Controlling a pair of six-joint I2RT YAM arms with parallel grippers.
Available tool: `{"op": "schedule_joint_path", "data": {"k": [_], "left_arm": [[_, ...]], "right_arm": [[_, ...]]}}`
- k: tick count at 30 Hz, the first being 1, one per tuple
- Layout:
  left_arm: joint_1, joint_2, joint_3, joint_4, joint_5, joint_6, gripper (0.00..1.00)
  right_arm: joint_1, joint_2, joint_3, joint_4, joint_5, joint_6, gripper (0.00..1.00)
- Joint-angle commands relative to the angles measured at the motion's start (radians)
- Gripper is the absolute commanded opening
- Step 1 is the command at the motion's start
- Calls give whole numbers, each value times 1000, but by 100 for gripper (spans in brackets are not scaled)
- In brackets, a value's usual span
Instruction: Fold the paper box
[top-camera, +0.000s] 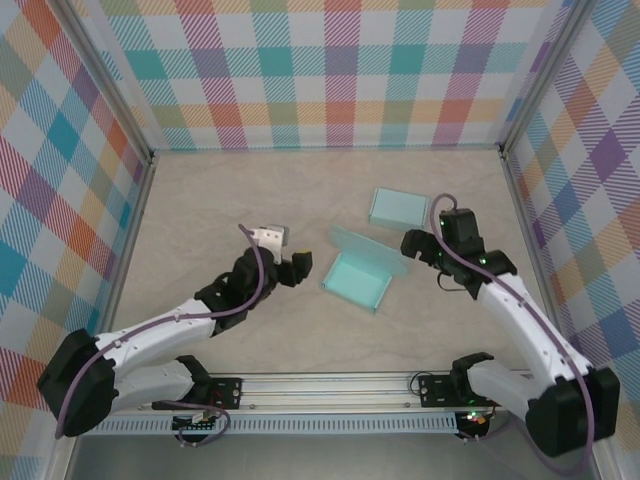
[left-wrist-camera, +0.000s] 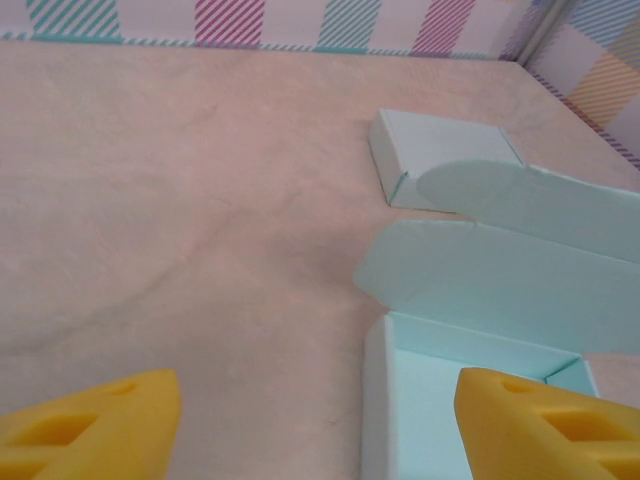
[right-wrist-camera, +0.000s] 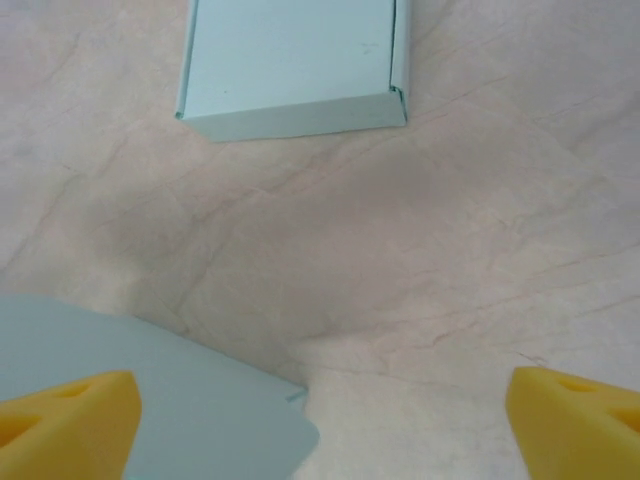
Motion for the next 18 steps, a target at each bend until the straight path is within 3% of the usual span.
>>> {"op": "schedule_joint_path", "data": {"k": [1, 9, 13, 18], "left_arm": [[101, -9, -13, 29, 342, 253, 72], [246, 313, 202, 12, 762, 596, 73], [256, 481, 299, 60, 813, 701, 73], [257, 610, 457, -61, 902, 782, 71]], "right_arm": [[4, -108, -54, -49, -74, -38, 100], [6, -208, -108, -14, -254, -124, 89], [7, -220, -122, -1, -315, -160, 84], [11, -216, -131, 9, -332, -175, 82]]}}
